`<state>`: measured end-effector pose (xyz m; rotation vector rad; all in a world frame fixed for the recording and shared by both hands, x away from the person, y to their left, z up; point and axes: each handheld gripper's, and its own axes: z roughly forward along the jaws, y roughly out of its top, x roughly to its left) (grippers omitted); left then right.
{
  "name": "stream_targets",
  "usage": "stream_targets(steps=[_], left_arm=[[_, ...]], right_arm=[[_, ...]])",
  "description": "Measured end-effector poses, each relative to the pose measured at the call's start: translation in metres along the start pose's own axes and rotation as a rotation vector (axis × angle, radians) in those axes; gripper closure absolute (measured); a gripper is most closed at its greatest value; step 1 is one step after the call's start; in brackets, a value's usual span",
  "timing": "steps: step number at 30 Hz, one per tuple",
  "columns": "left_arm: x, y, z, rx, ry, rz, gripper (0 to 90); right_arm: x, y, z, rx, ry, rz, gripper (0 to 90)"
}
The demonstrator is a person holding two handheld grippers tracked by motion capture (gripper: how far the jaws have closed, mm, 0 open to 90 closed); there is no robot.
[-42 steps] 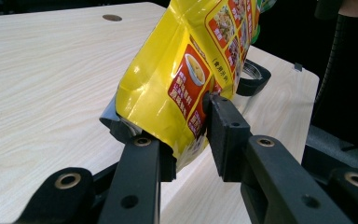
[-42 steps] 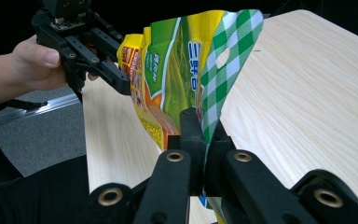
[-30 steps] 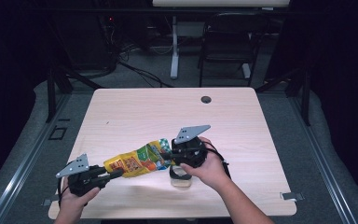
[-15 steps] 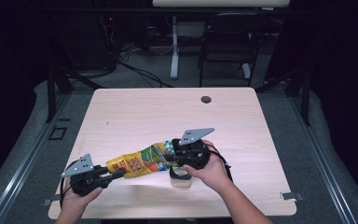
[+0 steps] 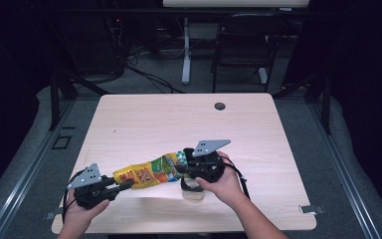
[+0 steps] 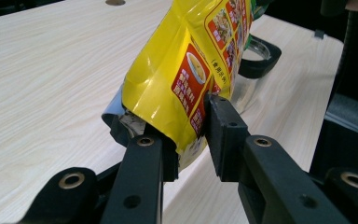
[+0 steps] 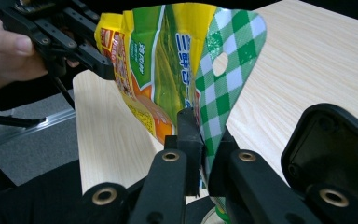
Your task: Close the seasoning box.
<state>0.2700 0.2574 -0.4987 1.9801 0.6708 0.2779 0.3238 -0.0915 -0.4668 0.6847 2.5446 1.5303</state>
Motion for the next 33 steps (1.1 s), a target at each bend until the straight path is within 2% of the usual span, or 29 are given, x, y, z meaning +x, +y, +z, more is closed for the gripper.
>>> stream_targets(steps=[4, 19, 25, 33], left_arm=[[-0.002, 0.001, -0.002, 0.009, 0.009, 0.004, 75.4], [-0.009, 0.009, -0.005, 0.031, 0.028, 0.025, 75.7], [-0.012, 0.019, -0.006, 0.049, 0.034, 0.057, 75.9], [-0.015, 0.03, -0.007, 0.064, 0.041, 0.08, 76.1]], right_arm=[[0.002, -0.004, 0.001, -0.004, -0.004, -0.016, 87.3], [-0.003, -0.017, -0.006, -0.085, 0.014, 0.036, 83.0], [-0.005, -0.022, -0.014, -0.116, 0.016, 0.054, 84.3], [-0.004, -0.025, -0.019, -0.099, -0.001, 0.032, 87.8]])
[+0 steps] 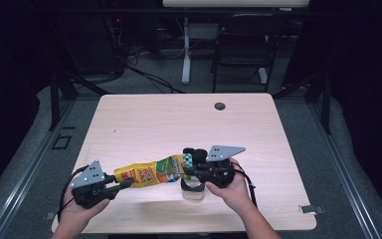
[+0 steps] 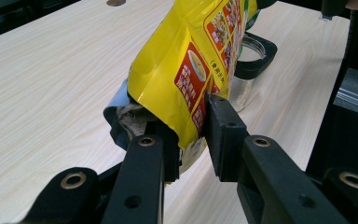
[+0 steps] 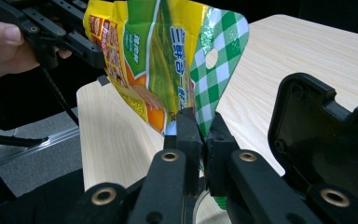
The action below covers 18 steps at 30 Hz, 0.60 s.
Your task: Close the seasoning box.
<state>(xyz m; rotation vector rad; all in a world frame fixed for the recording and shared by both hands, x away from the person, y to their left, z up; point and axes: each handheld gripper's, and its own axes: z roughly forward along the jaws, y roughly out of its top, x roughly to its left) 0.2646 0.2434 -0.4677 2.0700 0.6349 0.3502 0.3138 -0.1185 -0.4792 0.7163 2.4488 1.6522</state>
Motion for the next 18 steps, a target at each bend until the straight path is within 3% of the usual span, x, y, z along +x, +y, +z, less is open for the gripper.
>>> stream_targets(steps=[18], left_arm=[[-0.003, 0.026, -0.001, 0.012, -0.01, 0.028, 76.1]], right_arm=[[-0.001, 0.0, -0.012, -0.03, -0.005, 0.013, 90.0]])
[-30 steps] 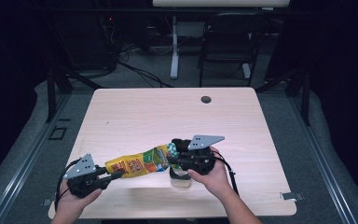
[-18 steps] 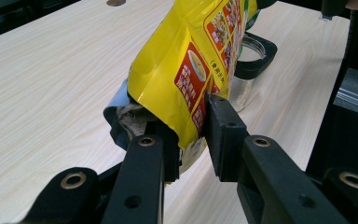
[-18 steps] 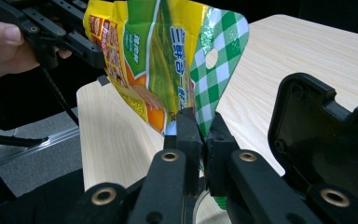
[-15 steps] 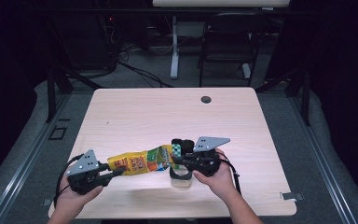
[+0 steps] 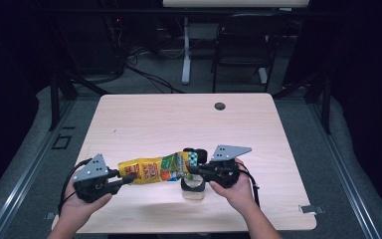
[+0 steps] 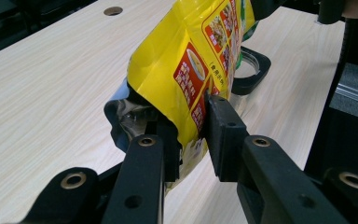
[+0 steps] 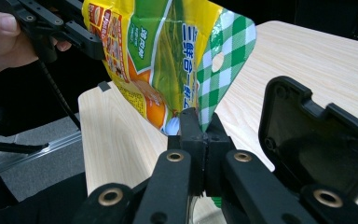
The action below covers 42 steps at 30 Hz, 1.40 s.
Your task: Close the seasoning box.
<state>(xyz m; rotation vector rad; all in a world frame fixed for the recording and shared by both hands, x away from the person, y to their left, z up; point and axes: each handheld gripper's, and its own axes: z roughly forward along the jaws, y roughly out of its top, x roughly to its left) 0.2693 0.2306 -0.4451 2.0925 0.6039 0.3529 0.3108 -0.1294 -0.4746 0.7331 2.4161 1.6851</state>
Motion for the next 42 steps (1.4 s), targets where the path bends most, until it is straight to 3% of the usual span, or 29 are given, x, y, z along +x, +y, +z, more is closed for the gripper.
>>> stream_targets(steps=[12, 42], left_arm=[[-0.003, 0.008, 0.006, 0.006, -0.003, 0.026, 76.3], [-0.005, 0.015, 0.007, 0.015, 0.002, 0.037, 76.3]], right_arm=[[-0.006, -0.007, -0.006, 0.015, 0.005, 0.012, 90.0], [-0.008, -0.012, -0.008, 0.012, -0.001, 0.03, 90.0]])
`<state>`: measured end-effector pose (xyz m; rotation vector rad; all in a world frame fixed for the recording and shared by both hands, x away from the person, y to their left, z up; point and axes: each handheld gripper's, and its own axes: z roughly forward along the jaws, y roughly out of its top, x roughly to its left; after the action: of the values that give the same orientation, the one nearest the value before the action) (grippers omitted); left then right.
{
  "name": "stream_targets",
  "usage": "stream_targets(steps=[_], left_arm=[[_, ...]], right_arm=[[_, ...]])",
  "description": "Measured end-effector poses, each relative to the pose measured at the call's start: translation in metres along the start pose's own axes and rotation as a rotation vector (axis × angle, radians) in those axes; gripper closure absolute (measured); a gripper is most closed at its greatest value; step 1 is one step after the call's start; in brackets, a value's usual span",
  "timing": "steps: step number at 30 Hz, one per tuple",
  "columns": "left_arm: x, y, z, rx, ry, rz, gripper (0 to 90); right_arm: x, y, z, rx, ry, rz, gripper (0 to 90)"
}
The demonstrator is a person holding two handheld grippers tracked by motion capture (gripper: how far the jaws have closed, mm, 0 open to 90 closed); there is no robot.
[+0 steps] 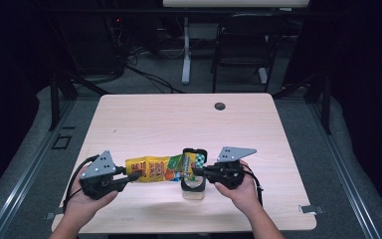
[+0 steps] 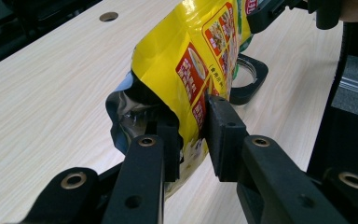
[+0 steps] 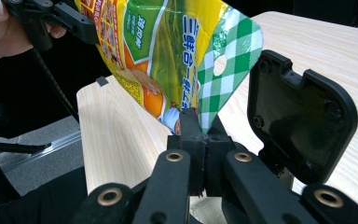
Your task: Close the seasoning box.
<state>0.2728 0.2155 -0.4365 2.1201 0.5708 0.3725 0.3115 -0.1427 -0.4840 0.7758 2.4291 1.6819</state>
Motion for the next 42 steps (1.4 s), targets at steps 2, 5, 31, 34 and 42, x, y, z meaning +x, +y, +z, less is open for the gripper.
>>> stream_targets(steps=[2, 5, 31, 34, 42], left_arm=[[0.0, 0.001, 0.0, 0.001, 0.002, 0.0, 76.3], [-0.002, 0.001, 0.0, 0.0, 0.007, -0.002, 76.3], [-0.015, 0.003, -0.001, -0.046, 0.054, 0.017, 76.9], [-0.015, -0.001, -0.001, -0.066, 0.063, 0.006, 76.9], [-0.023, -0.005, 0.0, -0.124, 0.104, 0.014, 77.0]], right_arm=[[0.0, 0.0, 0.0, 0.0, -0.001, 0.001, 90.0], [0.0, 0.0, 0.0, 0.0, 0.0, 0.001, 89.9], [0.0, -0.002, -0.001, 0.001, -0.007, 0.002, 89.7], [0.0, -0.002, 0.0, 0.002, -0.007, -0.002, 89.8], [0.0, -0.003, -0.001, 0.0, -0.006, -0.002, 89.8]])
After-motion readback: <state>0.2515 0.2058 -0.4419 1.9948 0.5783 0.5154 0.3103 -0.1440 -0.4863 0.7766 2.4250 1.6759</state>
